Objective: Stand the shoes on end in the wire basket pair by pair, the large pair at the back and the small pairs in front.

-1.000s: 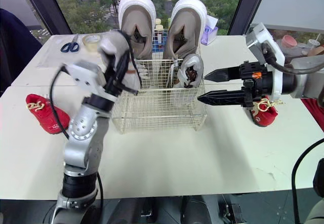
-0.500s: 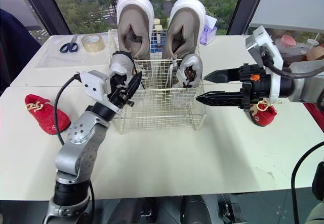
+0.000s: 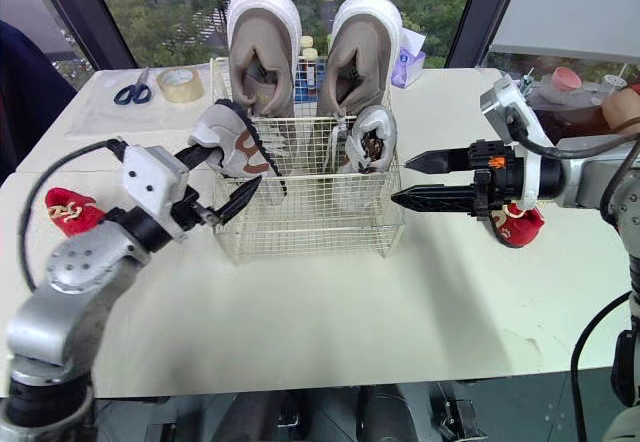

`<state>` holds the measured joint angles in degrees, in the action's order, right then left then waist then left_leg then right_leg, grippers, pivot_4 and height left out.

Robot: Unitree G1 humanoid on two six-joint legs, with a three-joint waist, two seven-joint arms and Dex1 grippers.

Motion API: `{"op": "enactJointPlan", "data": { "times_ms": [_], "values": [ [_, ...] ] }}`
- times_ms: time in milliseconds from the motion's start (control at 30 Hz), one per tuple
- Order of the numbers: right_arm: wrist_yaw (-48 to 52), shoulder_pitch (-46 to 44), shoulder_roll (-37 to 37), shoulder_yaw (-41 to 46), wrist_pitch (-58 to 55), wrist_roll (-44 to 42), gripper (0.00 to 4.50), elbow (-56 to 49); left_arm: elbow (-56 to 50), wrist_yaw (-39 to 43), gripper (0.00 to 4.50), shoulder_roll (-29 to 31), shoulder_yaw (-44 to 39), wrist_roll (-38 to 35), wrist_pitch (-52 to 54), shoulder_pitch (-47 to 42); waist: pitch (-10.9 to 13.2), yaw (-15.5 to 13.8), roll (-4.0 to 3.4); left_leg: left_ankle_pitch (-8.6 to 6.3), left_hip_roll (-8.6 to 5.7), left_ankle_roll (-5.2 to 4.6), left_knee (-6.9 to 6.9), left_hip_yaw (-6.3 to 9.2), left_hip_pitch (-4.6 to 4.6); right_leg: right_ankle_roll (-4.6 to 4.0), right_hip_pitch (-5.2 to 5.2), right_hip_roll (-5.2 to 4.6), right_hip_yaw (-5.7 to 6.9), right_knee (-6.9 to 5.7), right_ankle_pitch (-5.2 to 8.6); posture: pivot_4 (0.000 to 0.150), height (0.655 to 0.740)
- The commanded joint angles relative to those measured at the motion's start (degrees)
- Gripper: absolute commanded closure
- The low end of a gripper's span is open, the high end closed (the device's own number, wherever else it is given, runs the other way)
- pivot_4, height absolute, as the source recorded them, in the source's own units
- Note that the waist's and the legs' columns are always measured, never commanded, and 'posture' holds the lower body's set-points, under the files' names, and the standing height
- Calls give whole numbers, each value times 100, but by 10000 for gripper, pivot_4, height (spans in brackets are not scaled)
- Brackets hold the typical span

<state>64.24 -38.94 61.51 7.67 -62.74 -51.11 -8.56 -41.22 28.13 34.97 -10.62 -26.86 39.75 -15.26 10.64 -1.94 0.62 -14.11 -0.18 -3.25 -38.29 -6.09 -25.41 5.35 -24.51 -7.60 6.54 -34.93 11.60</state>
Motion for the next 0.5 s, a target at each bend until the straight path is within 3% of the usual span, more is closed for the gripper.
{"op": "enactJointPlan", "data": {
  "times_ms": [33, 100, 200, 367, 500],
  "values": [
    [94, 28, 6, 92, 187, 97, 0, 75, -202, 574, 3227, 563, -897, -2075, 1066, -238, 1, -1, -3, 0, 0, 1, 0, 1, -1, 0, 0, 0, 1, 0, 0, 1500, 7400],
    [83, 107, -7, 126, 217, 117, 0, 92, -29, 519, 3227, 814, -1314, -3429, 1534, -316, 2, -5, -5, 1, -2, 3, 0, 2, 0, 1, 2, -2, 0, 2, 1, 1500, 7400],
    [-118, 245, -52, 343, 279, 166, 0, 145, 361, 486, 3227, 1351, -1680, -4869, 1970, -255, 3, -7, -3, 8, -2, 14, 0, 8, 1, 2, 6, -1, -1, 3, 1, 1500, 7400],
    [-760, 1124, -71, 1589, 520, 381, 0, 438, 1223, 937, 3227, 2032, -2116, -5807, 2257, 47, 3, -47, -5, 28, -8, 46, 3, 3, 3, 5, 6, 5, 4, -1, 3, 1500, 7400],
    [-1445, 1943, -546, 2760, 1016, 569, 0, 258, 1141, 802, 1501, 1910, -1633, -6504, 2125, -79, 1, -49, -5, 27, -10, 47, 5, 0, 2, 5, 11, 6, 6, 7, 4, 1500, 7400]
  ]
}}
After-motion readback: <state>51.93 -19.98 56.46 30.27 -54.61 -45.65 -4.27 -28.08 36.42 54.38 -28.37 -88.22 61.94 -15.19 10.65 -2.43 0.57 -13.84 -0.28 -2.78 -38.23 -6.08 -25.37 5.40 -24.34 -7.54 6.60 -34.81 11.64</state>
